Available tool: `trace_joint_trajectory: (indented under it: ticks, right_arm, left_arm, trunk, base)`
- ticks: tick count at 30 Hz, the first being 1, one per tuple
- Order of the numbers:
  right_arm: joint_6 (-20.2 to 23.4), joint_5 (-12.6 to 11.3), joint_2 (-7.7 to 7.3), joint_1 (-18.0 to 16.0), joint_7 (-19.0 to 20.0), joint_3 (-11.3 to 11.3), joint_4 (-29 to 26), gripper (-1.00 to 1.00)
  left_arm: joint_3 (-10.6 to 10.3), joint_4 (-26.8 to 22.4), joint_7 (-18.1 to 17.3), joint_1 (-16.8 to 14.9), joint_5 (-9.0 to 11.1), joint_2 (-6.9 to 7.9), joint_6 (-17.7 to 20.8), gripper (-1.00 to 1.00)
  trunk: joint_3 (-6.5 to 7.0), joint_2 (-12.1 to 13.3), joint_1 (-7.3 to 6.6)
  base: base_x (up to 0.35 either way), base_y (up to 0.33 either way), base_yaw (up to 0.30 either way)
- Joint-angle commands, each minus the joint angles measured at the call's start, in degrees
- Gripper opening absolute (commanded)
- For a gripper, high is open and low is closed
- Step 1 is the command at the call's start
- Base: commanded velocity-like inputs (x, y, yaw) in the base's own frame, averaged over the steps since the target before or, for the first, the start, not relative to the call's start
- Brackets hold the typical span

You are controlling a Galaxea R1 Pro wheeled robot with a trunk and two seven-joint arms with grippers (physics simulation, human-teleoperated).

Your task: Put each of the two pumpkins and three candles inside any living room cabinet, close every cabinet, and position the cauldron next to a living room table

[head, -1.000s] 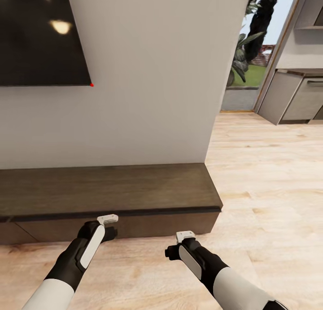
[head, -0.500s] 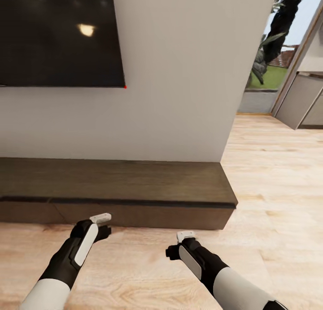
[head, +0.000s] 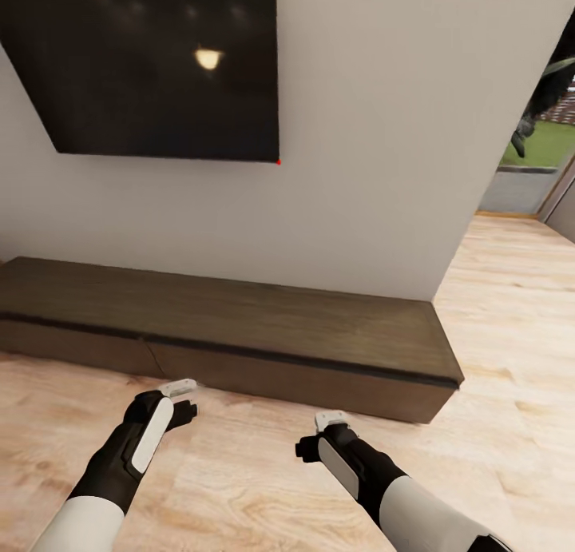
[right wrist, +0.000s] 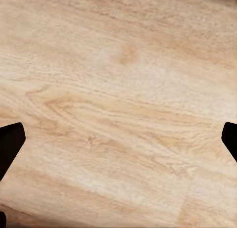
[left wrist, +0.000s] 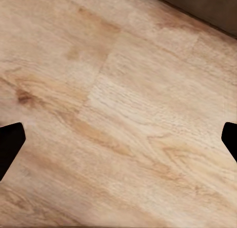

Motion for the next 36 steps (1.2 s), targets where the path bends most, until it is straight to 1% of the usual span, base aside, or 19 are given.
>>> trace_joint_trajectory:
  ticks: [1,16,22,36]
  right_arm:
    - [0.1,-0.6,-0.04,-0.1,-0.5,0.4,-0.1,1.00]
    - [0.0,-0.5,0.04,-0.1,-0.4,0.6,-0.1,1.00]
    - [0.0,-0.5,0.02,-0.1,-0.4,0.6,-0.1,1.00]
    - [-0.2,-0.5,0.02,-0.1,-0.4,0.7,-0.1,1.00]
  left_arm:
    - [0.0,-0.1,0.5,0.0,0.6,0.01,0.1,1.00]
    - [0.2,-0.1,0.5,-0.1,0.6,0.20,0.1,1.00]
    - [1.6,-0.1,0.5,-0.1,0.7,0.97,0.1,1.00]
    - [1.8,0.0,0.5,-0.2,0.8,1.70,0.1,1.00]
  trunk:
    - [0.14,0.4,-0.23]
    - [2.65,6.4,-3.53]
    - [3.60,8.8,-4.84]
    - [5.78,14.4,-7.92]
  base:
    - [-0.001,0.000,0.285]
    - [0.000,0.000,0.285]
    - [0.000,0.000,0.285]
    - [0.000,0.000,0.285]
